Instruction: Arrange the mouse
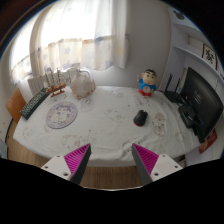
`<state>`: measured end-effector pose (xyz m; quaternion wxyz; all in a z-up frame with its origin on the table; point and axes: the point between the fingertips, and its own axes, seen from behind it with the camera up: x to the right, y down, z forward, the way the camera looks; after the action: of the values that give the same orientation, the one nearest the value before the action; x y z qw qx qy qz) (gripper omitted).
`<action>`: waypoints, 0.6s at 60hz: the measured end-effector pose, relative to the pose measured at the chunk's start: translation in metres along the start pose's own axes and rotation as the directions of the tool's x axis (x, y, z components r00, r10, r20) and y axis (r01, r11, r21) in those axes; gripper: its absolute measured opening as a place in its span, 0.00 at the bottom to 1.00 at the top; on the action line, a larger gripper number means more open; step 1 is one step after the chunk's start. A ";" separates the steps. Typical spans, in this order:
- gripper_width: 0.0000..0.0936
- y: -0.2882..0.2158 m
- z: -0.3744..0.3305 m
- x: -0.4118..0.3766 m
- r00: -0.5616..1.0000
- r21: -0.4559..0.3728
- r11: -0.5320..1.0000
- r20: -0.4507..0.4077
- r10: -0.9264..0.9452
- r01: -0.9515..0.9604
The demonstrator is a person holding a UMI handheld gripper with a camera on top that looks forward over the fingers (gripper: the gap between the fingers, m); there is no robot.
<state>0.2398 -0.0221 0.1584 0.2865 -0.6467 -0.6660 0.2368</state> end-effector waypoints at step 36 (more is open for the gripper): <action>0.91 0.003 0.136 0.143 0.995 0.197 0.980 -0.080 0.056 -0.039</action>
<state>0.1478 0.1277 0.0686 0.3709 -0.6406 -0.6112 0.2802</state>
